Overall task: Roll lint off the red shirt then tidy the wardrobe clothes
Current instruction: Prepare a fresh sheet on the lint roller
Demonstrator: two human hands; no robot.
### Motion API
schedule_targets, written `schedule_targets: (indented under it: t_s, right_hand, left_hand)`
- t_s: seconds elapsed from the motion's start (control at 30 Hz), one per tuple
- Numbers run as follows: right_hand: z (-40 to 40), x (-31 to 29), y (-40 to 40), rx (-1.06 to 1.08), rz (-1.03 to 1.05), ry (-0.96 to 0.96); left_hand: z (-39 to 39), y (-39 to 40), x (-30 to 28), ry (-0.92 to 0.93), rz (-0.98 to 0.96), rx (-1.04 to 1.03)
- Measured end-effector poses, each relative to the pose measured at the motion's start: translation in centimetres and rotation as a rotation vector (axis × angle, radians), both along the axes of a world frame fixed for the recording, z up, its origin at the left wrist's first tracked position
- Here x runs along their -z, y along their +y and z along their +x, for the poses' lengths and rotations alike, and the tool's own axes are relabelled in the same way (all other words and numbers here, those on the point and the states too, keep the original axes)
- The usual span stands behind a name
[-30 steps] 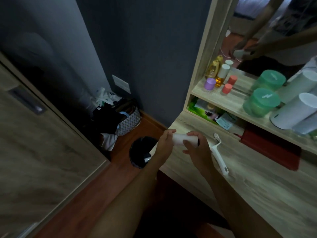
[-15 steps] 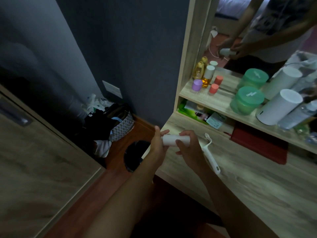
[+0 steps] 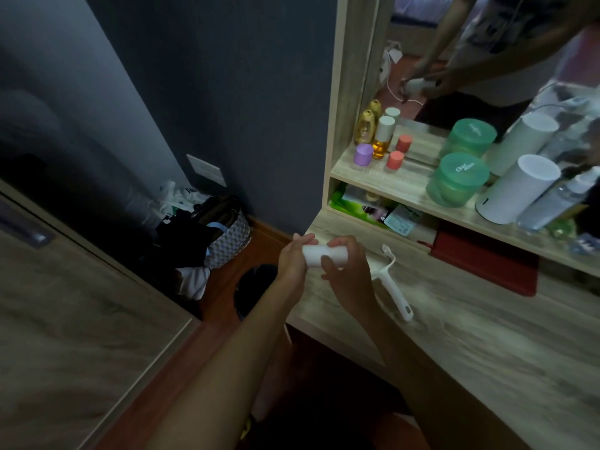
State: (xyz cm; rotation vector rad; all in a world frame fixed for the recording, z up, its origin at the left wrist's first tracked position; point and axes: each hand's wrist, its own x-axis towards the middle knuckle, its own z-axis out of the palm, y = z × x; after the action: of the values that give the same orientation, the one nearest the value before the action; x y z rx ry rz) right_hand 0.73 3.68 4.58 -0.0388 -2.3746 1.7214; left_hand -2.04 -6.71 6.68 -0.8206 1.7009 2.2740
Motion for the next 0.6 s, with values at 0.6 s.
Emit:
schedule_targets:
  t_s: [0.6]
  right_hand:
    - [3.5, 4.9, 5.1, 0.104, 0.487, -0.112]
  left_hand:
    - [0.1, -1.4, 1.7, -0.074, -0.106, 0.062]
